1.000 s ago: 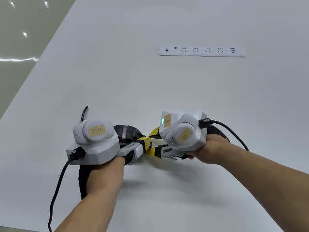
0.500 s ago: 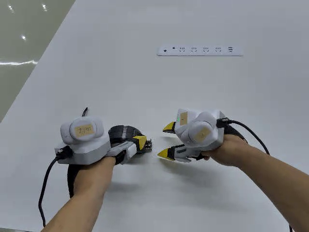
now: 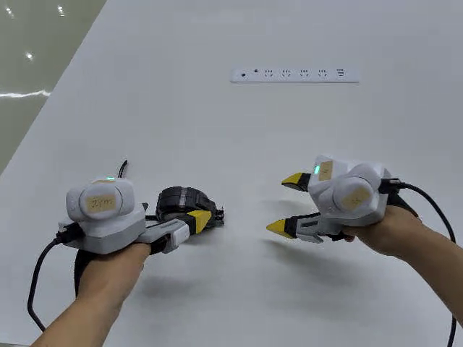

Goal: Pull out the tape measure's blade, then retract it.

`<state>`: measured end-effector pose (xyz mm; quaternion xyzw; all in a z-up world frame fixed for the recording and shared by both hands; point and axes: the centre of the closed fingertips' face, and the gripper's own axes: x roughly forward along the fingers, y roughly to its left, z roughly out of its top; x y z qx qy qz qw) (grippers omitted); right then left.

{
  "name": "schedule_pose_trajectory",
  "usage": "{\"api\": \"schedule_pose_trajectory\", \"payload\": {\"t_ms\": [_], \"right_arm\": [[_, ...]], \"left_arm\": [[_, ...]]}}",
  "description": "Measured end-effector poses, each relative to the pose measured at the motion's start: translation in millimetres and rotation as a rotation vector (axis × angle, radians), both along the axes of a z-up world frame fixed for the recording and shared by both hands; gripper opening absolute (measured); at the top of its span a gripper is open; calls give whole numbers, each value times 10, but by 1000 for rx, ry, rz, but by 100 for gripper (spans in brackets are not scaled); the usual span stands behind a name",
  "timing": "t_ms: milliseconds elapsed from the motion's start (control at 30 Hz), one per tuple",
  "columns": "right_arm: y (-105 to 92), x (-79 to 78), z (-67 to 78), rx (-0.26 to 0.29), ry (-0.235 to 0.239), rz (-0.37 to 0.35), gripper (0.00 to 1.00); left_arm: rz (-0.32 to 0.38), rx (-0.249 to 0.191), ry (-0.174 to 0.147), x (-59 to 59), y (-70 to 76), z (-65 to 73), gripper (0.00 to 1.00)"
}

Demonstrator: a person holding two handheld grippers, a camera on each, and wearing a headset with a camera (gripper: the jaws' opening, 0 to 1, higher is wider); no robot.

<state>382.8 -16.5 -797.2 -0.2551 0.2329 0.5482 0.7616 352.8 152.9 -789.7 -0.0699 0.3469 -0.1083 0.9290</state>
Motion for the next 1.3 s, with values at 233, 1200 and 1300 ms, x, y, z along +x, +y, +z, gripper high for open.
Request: {"api": "schedule_pose_trajectory", "payload": {"t_ms": [233, 1200, 1300], "right_arm": [[-381, 2, 36, 6, -5, -90, 55], [-1167, -514, 121, 134, 36, -248, 79], [-1157, -553, 140, 149, 38, -249, 83]], "left_arm": [[-119, 20, -29, -84, 4, -7, 73], [-424, 47, -154, -495, 38, 85, 89], [-456, 66, -164, -539, 25, 80, 93]]}}
